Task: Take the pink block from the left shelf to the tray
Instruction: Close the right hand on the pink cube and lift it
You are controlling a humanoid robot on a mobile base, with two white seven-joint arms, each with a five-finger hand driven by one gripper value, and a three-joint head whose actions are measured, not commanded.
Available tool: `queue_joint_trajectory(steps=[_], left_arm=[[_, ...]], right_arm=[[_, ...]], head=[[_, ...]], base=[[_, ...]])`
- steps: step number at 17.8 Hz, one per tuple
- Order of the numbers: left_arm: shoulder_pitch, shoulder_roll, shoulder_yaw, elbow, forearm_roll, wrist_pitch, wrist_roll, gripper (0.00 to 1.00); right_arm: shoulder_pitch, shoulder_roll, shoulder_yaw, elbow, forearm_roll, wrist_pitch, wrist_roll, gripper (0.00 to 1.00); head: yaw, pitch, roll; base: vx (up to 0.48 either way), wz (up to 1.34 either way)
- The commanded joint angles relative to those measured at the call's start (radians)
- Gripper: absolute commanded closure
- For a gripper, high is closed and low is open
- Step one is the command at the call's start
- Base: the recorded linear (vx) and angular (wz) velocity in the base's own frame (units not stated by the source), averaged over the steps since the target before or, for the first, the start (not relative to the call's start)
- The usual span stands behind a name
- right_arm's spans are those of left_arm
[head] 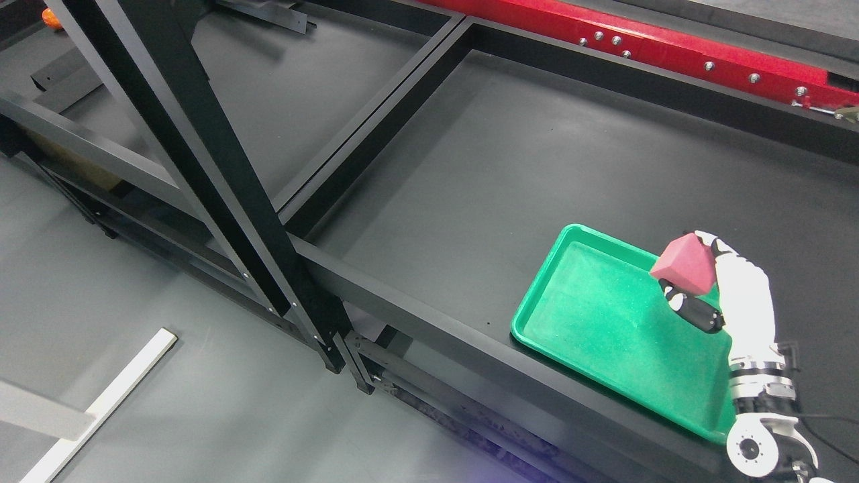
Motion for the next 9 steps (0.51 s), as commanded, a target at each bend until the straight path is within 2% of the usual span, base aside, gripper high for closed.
queue_joint_trajectory(steps=[1,9], left_arm=[[0.009,0.017,0.0,0.0,-0.002,0.0,-0.001,0.0],[0.009,0.017,0.0,0.0,-0.002,0.0,-0.001,0.0]], right_arm=[[0.032,0.032,-0.117,-0.121,-0.09,-0.041,-0.008,0.97],[0.027,0.057,-0.154,-0.121,-0.144,-0.056,-0.006,0.97]], head=[[0.0,0.0,0.0],[0.0,0.0,0.0]], base=[[0.0,0.0],[-0.01,0.04]])
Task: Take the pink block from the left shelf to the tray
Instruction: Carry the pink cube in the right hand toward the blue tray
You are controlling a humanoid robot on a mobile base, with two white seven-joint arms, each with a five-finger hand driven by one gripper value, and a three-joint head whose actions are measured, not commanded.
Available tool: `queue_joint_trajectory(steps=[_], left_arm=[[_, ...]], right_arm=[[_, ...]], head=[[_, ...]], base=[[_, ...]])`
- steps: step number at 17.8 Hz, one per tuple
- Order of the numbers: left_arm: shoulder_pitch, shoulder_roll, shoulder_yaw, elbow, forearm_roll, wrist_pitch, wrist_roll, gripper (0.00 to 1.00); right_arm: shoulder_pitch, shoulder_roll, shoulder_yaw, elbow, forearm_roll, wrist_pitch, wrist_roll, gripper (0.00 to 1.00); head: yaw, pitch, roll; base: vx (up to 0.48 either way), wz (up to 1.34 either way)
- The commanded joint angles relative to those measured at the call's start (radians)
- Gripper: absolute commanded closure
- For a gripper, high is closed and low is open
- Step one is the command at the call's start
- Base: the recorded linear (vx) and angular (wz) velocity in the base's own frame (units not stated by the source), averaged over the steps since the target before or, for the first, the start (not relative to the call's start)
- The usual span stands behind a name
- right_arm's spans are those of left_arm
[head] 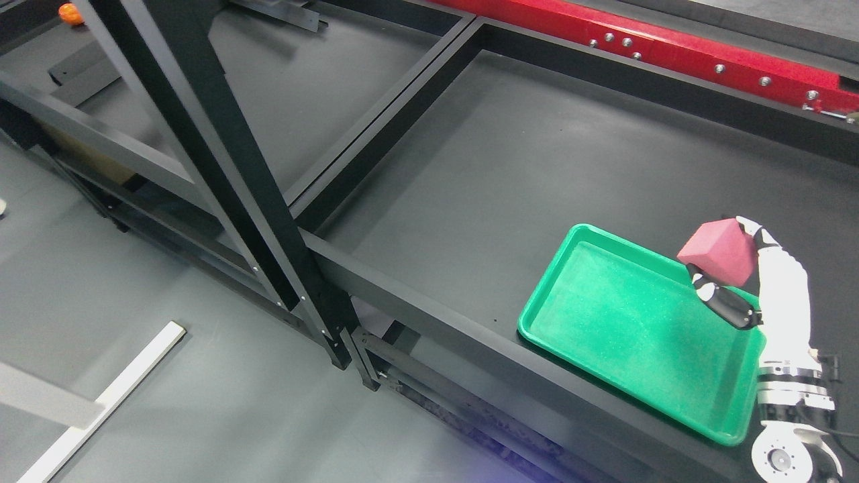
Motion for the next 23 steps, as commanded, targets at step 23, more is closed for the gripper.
queue_joint_trajectory(steps=[23], left_arm=[[0.009,0.017,0.0,0.0,-0.002,0.0,-0.001,0.0]], right_arm=[[0.019,0.031,-0.045,-0.047,-0.058,-0.021,0.016,0.96]], head=[[0.0,0.0,0.0]], base=[[-0.096,0.6]])
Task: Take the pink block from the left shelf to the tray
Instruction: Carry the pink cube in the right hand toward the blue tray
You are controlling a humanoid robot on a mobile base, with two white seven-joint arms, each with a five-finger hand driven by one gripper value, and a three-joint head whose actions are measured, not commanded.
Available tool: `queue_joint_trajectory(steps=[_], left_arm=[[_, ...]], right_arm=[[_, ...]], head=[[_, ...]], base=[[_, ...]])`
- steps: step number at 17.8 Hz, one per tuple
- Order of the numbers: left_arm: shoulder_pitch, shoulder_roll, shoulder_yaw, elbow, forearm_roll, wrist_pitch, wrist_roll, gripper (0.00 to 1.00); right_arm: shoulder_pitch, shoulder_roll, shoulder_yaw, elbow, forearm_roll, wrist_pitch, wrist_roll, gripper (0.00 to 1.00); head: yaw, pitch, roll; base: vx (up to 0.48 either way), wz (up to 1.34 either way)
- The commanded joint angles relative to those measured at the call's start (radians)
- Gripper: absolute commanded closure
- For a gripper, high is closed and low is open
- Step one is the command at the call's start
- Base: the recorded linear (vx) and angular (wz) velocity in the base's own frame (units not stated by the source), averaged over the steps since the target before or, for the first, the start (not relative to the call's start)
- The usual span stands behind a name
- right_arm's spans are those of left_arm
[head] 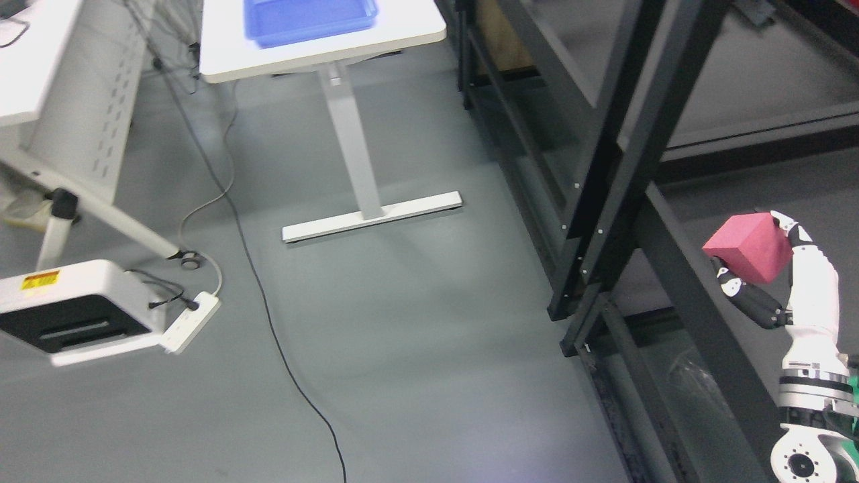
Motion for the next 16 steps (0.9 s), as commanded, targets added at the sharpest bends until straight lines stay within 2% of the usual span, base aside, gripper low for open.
queue_joint_trajectory(steps=[1,8,16], left_arm=[[0.009,0.017,0.0,0.0,-0.002,0.0,-0.001,0.0],[0.009,0.017,0.0,0.0,-0.002,0.001,-0.001,0.0],[0.009,0.017,0.0,0.0,-0.002,0.0,-0.001,0.0]], right_arm=[[0.01,0.009,0.02,-0.005,-0.01,-0.017,0.001,0.96],[0.021,0.011,0.055,-0.005,-0.011,-0.008,0.047,0.97],[0.052,0.008,0.058,-0.005,-0.011,-0.019,0.05,0.96]], head=[[0.0,0.0,0.0],[0.0,0.0,0.0],[0.0,0.0,0.0]], base=[[-0.122,0.8],[-0.122,0.71],[-0.065,0.37]])
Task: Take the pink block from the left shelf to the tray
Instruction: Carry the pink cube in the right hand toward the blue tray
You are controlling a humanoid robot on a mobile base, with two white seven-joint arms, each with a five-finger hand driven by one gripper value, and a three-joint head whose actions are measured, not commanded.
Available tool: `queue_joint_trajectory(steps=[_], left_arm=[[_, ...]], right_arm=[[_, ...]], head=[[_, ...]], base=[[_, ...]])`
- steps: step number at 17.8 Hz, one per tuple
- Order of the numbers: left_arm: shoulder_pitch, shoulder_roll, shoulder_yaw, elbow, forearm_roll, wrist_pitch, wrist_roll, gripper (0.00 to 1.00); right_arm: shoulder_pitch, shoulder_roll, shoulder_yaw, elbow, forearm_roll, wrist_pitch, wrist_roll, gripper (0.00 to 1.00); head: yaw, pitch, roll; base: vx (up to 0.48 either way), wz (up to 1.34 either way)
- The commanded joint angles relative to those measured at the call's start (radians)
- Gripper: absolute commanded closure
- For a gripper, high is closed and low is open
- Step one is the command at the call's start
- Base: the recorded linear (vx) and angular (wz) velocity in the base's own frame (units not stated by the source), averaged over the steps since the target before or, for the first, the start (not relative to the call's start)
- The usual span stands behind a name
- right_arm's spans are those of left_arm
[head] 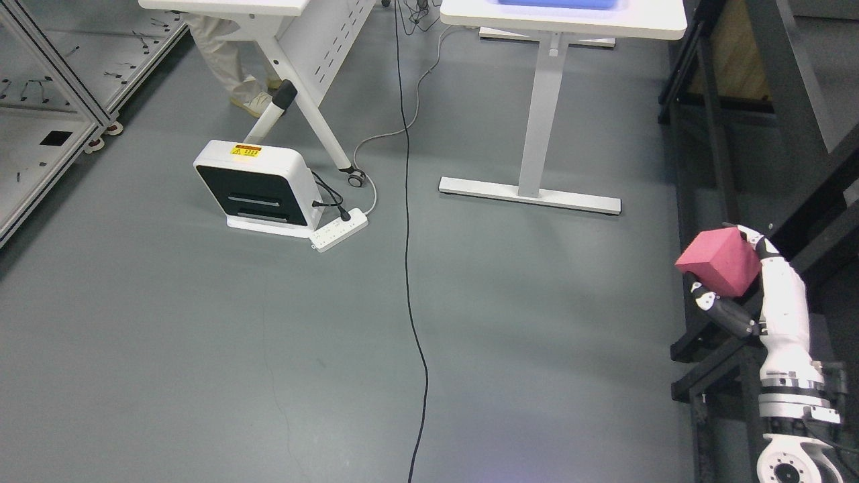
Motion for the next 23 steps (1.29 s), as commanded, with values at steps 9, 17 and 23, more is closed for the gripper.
queue_joint_trajectory(steps=[9,17,23], left_arm=[[0.009,0.017,0.0,0.0,-0.002,-0.001,-0.001,0.0],[0.009,0.017,0.0,0.0,-0.002,-0.001,-0.001,0.0],[0.009,0.017,0.0,0.0,-0.002,-0.001,-0.001,0.0]], right_arm=[[0.02,-0.007,0.025,-0.001,-0.001,-0.021,0.002,0.96],[0.014,-0.005,0.025,-0.001,-0.001,-0.02,0.002,0.96],[0.015,-0.007,0.022,-0.001,-0.001,-0.018,0.0,0.97]], head=[[0.0,0.0,0.0],[0.0,0.0,0.0],[0.0,0.0,0.0]], base=[[0.05,-0.05],[0.141,0.28],[0.229,0.15]])
